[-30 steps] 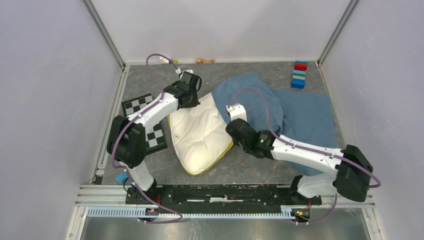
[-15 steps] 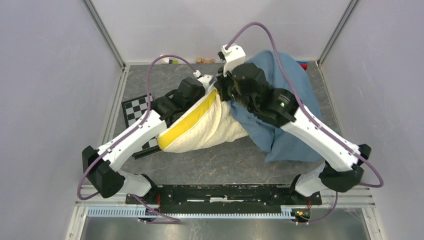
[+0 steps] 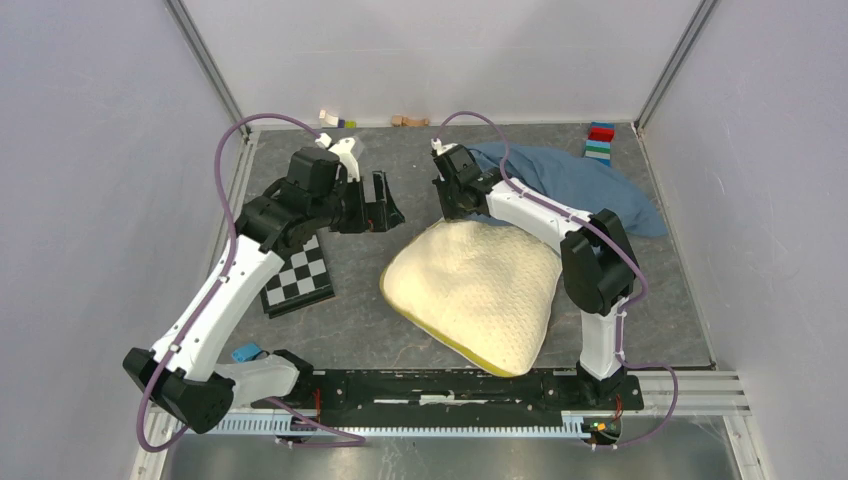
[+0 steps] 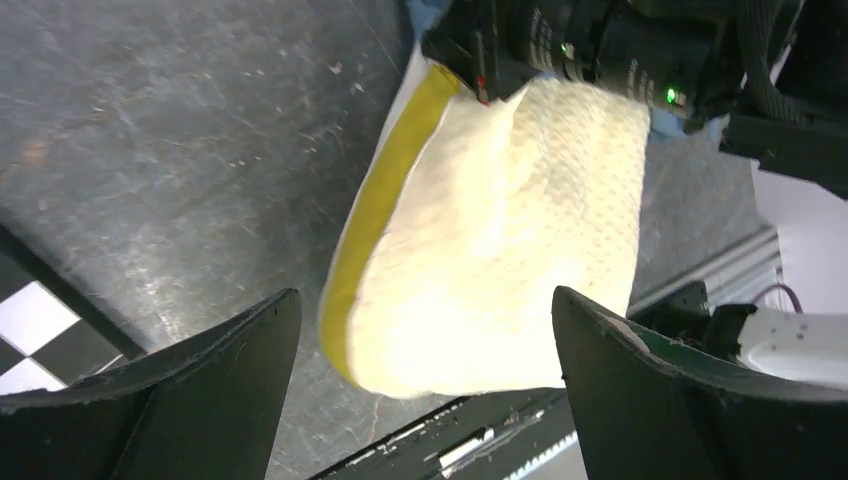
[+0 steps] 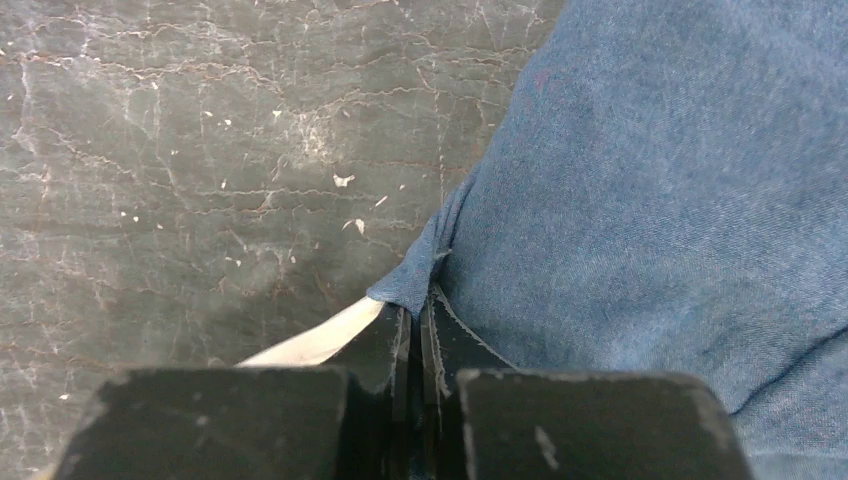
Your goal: Put the pillow into the pillowcase
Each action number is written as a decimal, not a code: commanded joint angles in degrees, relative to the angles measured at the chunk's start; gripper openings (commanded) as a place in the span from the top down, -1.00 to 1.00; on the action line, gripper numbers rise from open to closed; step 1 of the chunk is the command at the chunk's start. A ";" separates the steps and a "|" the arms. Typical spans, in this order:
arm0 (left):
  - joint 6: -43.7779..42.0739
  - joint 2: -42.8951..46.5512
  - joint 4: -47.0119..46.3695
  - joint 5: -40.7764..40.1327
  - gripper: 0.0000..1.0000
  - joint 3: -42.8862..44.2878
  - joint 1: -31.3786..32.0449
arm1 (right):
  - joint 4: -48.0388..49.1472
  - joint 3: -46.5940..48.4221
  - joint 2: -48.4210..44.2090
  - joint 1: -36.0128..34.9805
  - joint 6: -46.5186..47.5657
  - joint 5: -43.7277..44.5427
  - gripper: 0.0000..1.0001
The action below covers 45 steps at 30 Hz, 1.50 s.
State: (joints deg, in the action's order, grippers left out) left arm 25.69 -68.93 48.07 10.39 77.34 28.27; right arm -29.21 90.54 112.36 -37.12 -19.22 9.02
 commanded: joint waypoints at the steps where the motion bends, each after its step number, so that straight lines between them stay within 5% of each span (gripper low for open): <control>1: 2.58 3.23 1.10 -10.19 -1.00 0.65 0.21 | 2.97 2.22 -5.29 -0.56 -0.43 -1.59 0.76; 6: 4.41 3.66 -2.73 -4.88 -1.00 -3.04 0.88 | 1.27 3.40 -10.60 -0.78 2.50 -0.14 -0.02; 8: 5.09 2.77 -4.99 -3.91 -1.00 -3.99 4.39 | 0.07 2.55 -14.25 -0.60 4.12 4.75 -0.41; 11: 6.41 -0.39 -6.96 -8.18 -1.00 -4.58 12.85 | -0.14 -1.66 -20.72 1.36 6.40 9.29 -0.66; 16: 12.71 -1.31 -8.97 -15.98 -0.93 -11.91 20.13 | 1.48 -13.52 -28.86 3.79 13.59 10.35 -0.67; 22: 24.15 9.37 -8.14 -22.52 -1.00 -27.81 20.95 | 8.83 -26.93 -33.14 3.59 25.39 2.61 -0.60; 30: 35.78 14.97 -12.86 -20.02 -1.00 -39.14 20.64 | 12.52 -29.67 -28.11 -0.05 32.89 8.87 -0.71; 38: 37.72 8.66 -23.95 -22.44 -1.00 -42.40 19.65 | 16.76 -27.88 -18.19 -3.96 35.86 22.40 -0.89; 42: 36.20 4.38 -30.31 -23.17 -0.93 -43.40 17.54 | 18.65 -24.11 -15.03 -4.44 36.10 30.91 -0.54; 45: 33.74 2.39 -32.61 -23.73 -0.44 -42.92 15.25 | 16.25 -18.05 -13.92 -5.68 35.39 32.92 0.27</control>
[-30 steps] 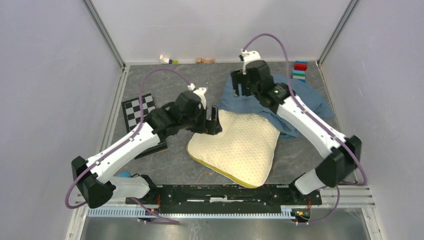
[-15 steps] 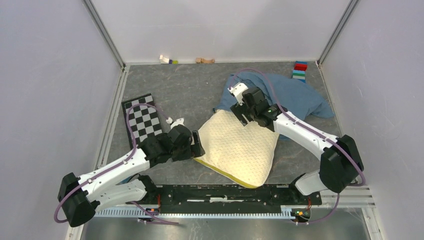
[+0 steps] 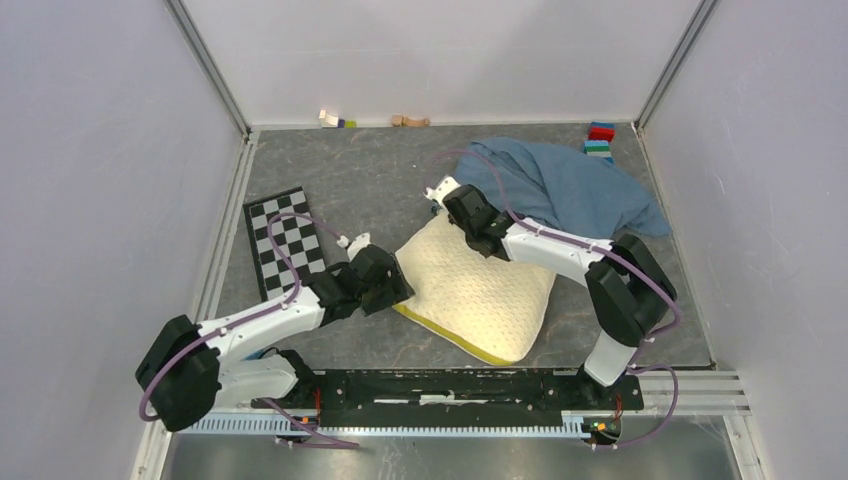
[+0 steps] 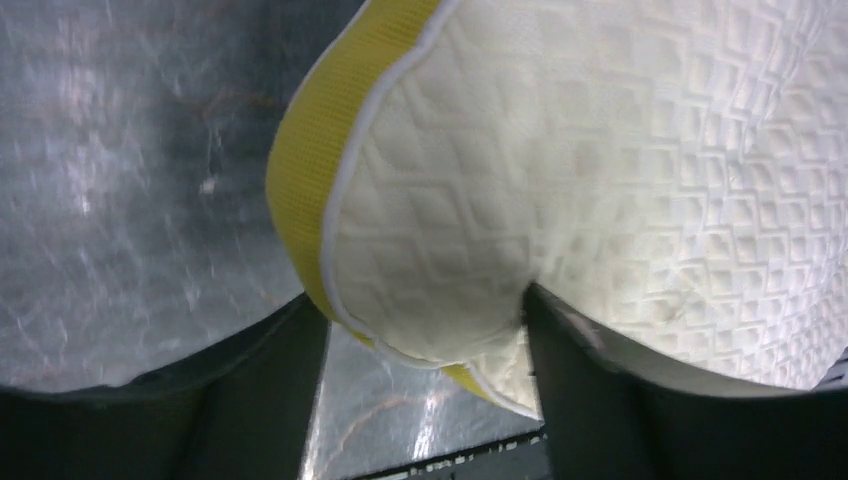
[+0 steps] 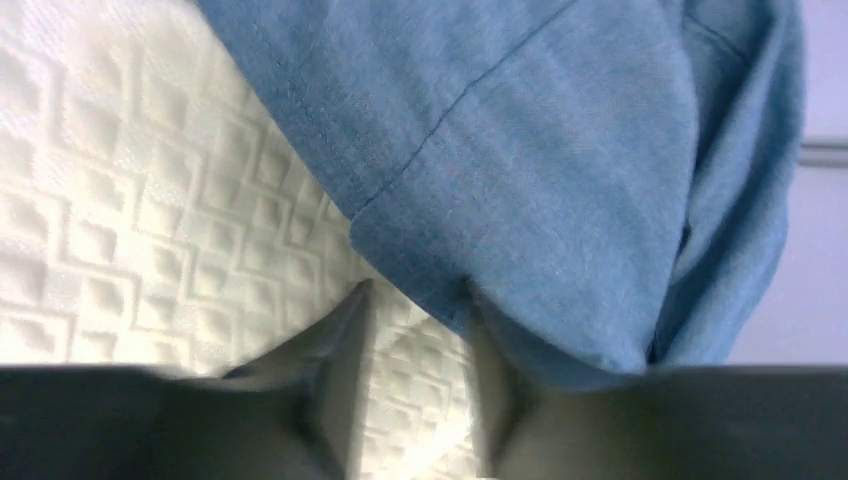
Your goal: Put the pillow into the pillowcase
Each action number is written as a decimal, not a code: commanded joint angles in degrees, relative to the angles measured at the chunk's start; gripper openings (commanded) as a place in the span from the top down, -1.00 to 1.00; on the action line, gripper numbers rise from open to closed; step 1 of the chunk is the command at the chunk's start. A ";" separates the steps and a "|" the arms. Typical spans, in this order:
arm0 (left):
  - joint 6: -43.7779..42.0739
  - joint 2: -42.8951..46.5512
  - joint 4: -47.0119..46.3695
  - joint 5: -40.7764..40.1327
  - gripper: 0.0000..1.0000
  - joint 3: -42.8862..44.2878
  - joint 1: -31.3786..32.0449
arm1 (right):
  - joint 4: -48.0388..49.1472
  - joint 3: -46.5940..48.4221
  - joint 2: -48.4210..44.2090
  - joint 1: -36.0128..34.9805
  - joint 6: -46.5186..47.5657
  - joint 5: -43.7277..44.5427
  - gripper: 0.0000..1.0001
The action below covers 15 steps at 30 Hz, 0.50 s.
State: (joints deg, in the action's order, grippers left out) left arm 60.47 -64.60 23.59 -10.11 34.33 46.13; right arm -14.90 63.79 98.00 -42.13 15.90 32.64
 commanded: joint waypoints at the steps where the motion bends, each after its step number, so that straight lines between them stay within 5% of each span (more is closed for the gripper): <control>1: -2.28 -2.00 -8.34 -4.19 -0.18 0.55 -2.98 | -0.39 11.57 1.14 -1.47 -0.38 8.95 0.57; 3: -5.70 -2.25 -9.53 -3.39 0.32 1.99 -4.45 | -8.37 22.11 4.08 -4.04 -2.58 6.56 0.97; 6: -10.77 -4.17 -9.66 -0.69 0.89 7.10 -6.62 | -21.32 42.57 10.96 -9.34 -9.59 -4.83 1.00; 10: -13.76 -5.72 -11.67 2.26 0.95 12.37 -7.19 | -22.17 56.49 16.88 -10.86 -19.65 -20.51 0.99; 15: -13.98 -8.18 -7.60 7.65 0.95 15.75 -13.29 | -17.01 50.85 18.51 -5.00 -27.45 -26.87 1.00</control>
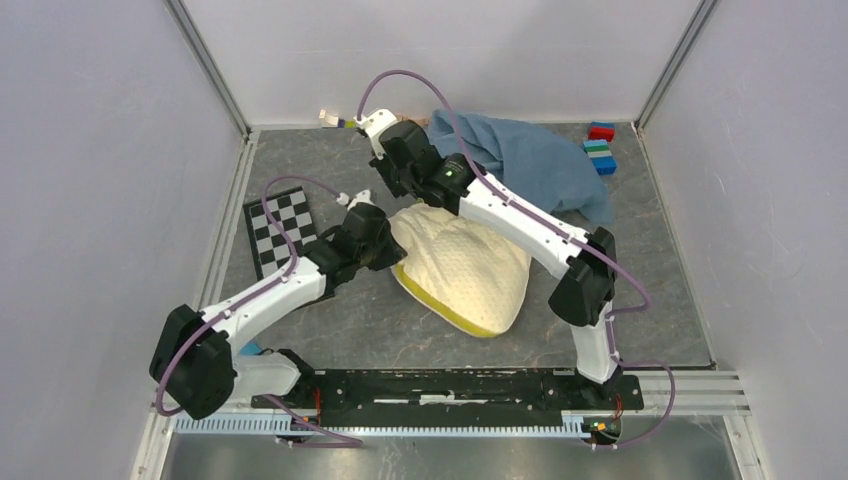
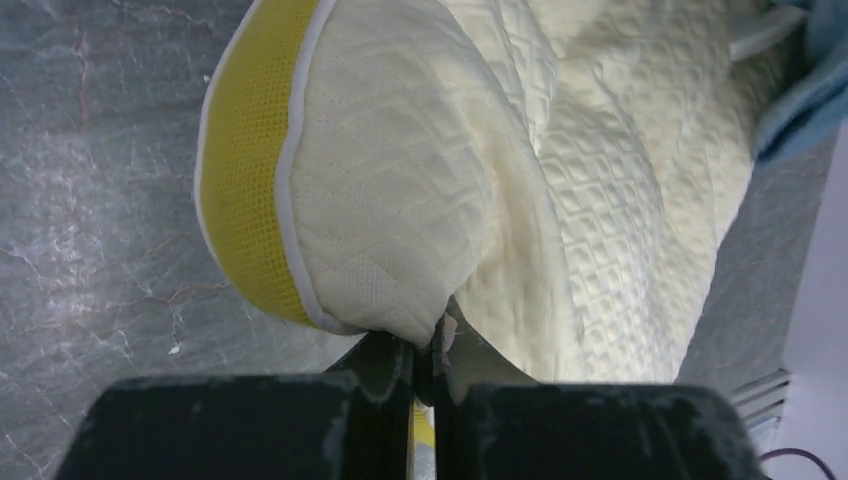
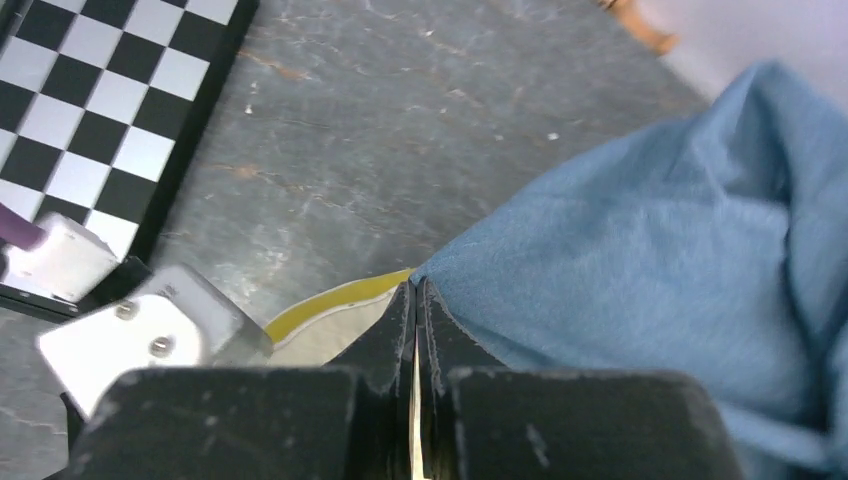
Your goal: Put the pillow into the pillowcase
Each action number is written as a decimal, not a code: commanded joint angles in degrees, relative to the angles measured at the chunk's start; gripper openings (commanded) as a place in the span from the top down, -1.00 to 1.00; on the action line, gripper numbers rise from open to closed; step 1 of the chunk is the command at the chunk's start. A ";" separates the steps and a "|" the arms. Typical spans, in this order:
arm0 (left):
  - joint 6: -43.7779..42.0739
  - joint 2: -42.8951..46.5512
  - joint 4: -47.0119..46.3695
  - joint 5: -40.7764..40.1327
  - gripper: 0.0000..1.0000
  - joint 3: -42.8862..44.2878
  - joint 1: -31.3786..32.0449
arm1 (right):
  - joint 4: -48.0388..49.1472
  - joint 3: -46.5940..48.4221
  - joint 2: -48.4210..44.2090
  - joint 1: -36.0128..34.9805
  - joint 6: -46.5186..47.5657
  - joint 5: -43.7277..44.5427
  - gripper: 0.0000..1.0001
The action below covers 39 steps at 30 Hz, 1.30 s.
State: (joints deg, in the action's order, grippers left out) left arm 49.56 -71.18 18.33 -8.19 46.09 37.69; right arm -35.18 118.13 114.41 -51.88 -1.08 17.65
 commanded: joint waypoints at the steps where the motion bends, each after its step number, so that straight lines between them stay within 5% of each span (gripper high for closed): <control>1: -3.69 -2.05 -1.48 7.09 0.95 4.13 -7.19 | 5.35 -6.25 0.68 5.25 -10.69 -12.23 1.00; 5: -8.79 -4.22 4.72 10.95 0.95 7.04 -14.36 | 5.77 -9.24 -2.70 5.73 -9.60 -12.29 0.65; 9: -9.84 -4.06 7.50 13.17 0.84 7.37 -20.77 | 3.64 -10.03 -6.80 5.80 -6.85 -7.76 -0.41; 11: -10.04 -3.39 7.95 13.32 0.59 6.94 -22.57 | 4.23 -13.68 -10.15 7.18 -5.33 -2.97 -0.66; 15: -10.53 -2.25 8.48 13.40 -0.05 6.65 -24.06 | 4.44 -21.31 -13.24 13.00 -2.70 2.42 -0.69; 17: -10.67 -1.25 8.62 14.17 -0.54 6.29 -24.07 | 5.96 -25.66 -13.75 14.01 0.28 6.23 -0.74; 20: -8.60 1.69 8.30 15.01 -0.89 3.70 -23.16 | 8.28 -31.11 -13.14 15.66 3.13 7.92 -0.77; 26: -0.44 6.60 6.96 8.50 -1.00 -3.00 -10.36 | 16.13 -39.15 -9.84 19.60 4.93 8.19 -0.82; 29: 5.58 5.28 2.48 6.14 -1.00 -6.85 -4.38 | 14.25 -37.54 -5.87 19.79 3.74 6.78 -0.52; 33: 6.86 0.01 -2.55 5.55 -1.00 -7.01 -1.75 | 12.67 -40.73 -8.10 18.50 -2.58 1.74 0.77; 35: 5.75 -1.98 -2.60 5.78 -1.00 -4.89 -1.75 | 10.01 -43.32 -11.33 15.82 -6.13 0.84 0.99; 39: 2.30 -2.84 -0.16 4.18 -0.94 -1.47 -2.14 | 9.82 -51.36 -20.97 8.65 -14.56 -3.85 1.00</control>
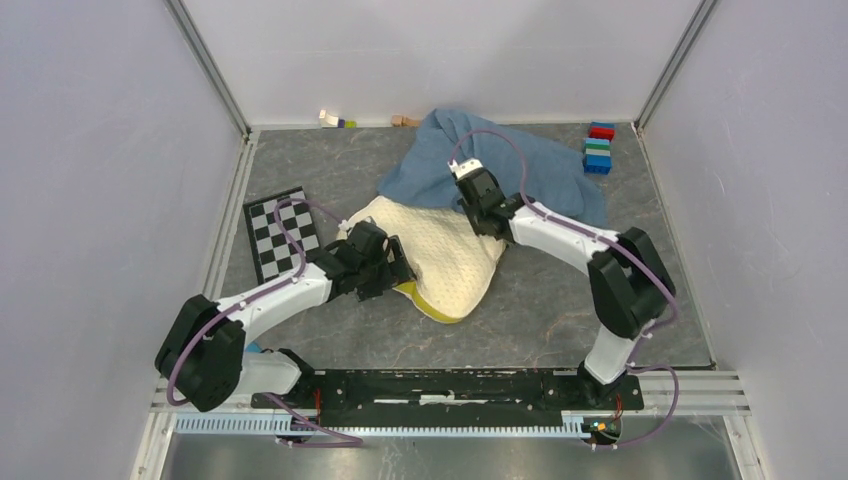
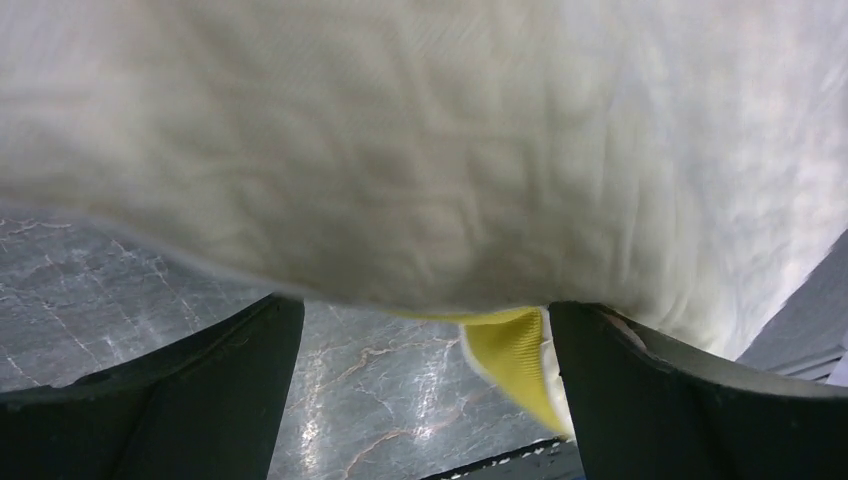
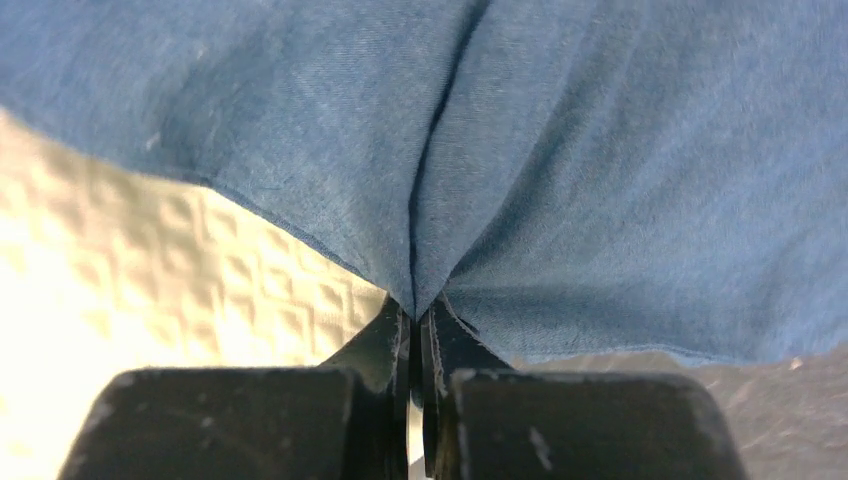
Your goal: Put the pillow into the pillowcase
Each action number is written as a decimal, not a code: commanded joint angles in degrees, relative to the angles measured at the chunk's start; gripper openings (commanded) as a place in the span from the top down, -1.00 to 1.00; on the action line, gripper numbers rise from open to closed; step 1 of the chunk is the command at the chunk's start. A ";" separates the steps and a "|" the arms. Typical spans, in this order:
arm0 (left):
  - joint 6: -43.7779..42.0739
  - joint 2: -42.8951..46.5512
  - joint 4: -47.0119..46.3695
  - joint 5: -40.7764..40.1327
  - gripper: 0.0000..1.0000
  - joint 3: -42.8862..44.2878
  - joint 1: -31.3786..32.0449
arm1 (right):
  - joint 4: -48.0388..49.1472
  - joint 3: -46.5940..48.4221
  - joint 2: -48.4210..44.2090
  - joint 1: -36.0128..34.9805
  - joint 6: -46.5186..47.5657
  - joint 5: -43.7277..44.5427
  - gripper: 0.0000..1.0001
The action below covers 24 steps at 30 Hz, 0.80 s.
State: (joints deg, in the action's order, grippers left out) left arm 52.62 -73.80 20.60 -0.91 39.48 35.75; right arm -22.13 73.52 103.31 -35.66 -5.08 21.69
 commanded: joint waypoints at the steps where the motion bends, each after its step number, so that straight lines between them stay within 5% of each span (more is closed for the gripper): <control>1: -2.08 -0.29 -1.21 -3.27 -0.86 6.12 -0.84 | -2.48 -8.52 -12.28 -9.75 -12.79 -9.30 1.00; 5: -6.11 1.92 3.43 -2.74 -0.50 8.12 -4.45 | -1.54 -10.60 -17.16 -15.68 -16.70 -10.84 0.86; 9: -9.09 5.31 6.80 -3.25 -0.15 8.92 -6.39 | -4.57 -8.91 -18.71 -15.53 -15.24 -6.73 0.04; 13: -10.26 6.38 8.05 -3.54 0.22 8.36 -6.55 | -5.60 -7.31 -20.27 -15.51 -14.38 -6.88 -0.32; 19: -11.10 6.67 8.58 -3.27 0.55 7.80 -7.57 | -6.22 -10.41 -24.32 -15.49 -15.56 -2.57 -0.21; 24: -12.29 6.43 9.25 -2.70 0.63 8.24 -8.66 | -10.90 -8.29 -22.98 -15.55 -15.30 3.39 0.57</control>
State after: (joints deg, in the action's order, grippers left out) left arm 44.40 -68.10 29.87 -4.10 46.15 27.99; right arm -29.63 63.37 80.49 -51.18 -19.79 19.07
